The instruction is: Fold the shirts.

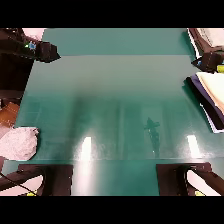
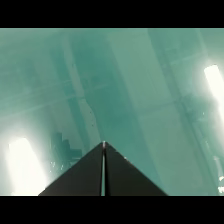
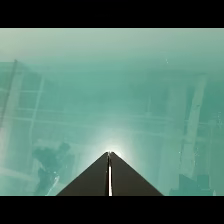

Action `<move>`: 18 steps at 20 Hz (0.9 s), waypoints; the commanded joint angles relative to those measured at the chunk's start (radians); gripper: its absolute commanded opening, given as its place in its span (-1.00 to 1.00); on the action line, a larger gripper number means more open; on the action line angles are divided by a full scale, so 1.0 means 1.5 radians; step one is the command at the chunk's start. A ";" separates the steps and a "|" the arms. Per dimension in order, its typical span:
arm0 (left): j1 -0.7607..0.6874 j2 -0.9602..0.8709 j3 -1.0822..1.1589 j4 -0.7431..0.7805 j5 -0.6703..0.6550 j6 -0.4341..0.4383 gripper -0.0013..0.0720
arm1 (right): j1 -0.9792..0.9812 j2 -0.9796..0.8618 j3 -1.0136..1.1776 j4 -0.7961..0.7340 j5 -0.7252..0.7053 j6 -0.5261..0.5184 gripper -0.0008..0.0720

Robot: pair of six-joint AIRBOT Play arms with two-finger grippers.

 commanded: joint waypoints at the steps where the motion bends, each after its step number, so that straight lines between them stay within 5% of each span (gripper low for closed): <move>1: 0.000 0.001 0.000 0.000 0.000 0.000 -0.91 | 0.001 0.001 0.000 0.000 0.000 0.000 -0.93; 16: 0.000 0.001 0.000 0.001 0.004 0.002 -0.90 | 0.001 0.001 0.000 0.000 0.031 0.000 -0.94; 18: 0.000 0.002 0.004 0.006 -0.046 0.000 -0.91 | 0.001 0.001 0.000 0.000 0.031 0.000 -0.94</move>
